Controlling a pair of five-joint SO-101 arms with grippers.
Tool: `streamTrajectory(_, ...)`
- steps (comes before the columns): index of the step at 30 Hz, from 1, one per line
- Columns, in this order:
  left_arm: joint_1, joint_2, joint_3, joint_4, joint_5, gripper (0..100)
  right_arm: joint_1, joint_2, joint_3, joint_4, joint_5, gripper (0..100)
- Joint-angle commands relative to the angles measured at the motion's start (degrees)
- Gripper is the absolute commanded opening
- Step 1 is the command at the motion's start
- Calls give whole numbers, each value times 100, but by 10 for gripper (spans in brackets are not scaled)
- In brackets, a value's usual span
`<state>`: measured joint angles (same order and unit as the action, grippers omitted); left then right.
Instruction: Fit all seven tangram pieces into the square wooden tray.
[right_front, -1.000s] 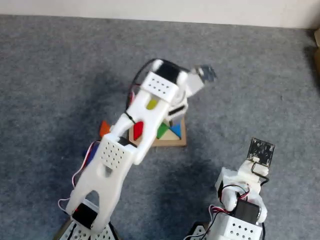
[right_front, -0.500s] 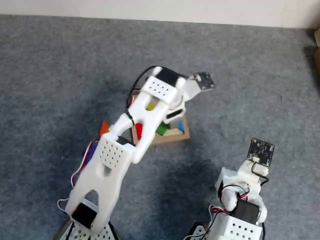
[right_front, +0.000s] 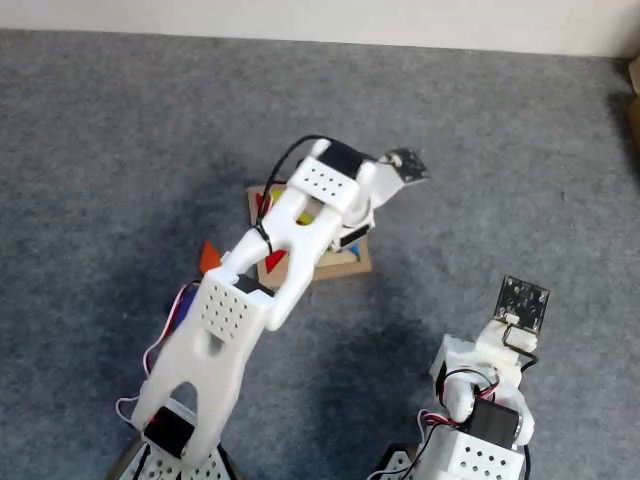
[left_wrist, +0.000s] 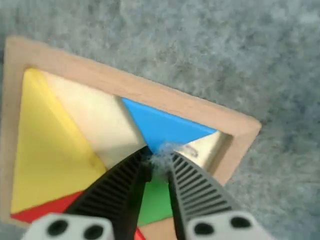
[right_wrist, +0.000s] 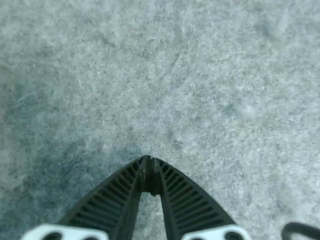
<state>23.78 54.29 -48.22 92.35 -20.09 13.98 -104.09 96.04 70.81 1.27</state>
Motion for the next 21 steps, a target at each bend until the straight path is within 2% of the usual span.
streamTrajectory(1,13,-365,-233,413,536,6,57,-57,664,-110,70,5)
streamTrajectory(7,-22,-382,-620,554,1231,13,57,-57,664,-110,70,5)
streamTrajectory(13,-40,-391,-1033,774,1275,148,57,-57,664,-110,70,5)
streamTrajectory(21,-4,-391,-1138,738,1248,147,57,-57,664,-110,70,5)
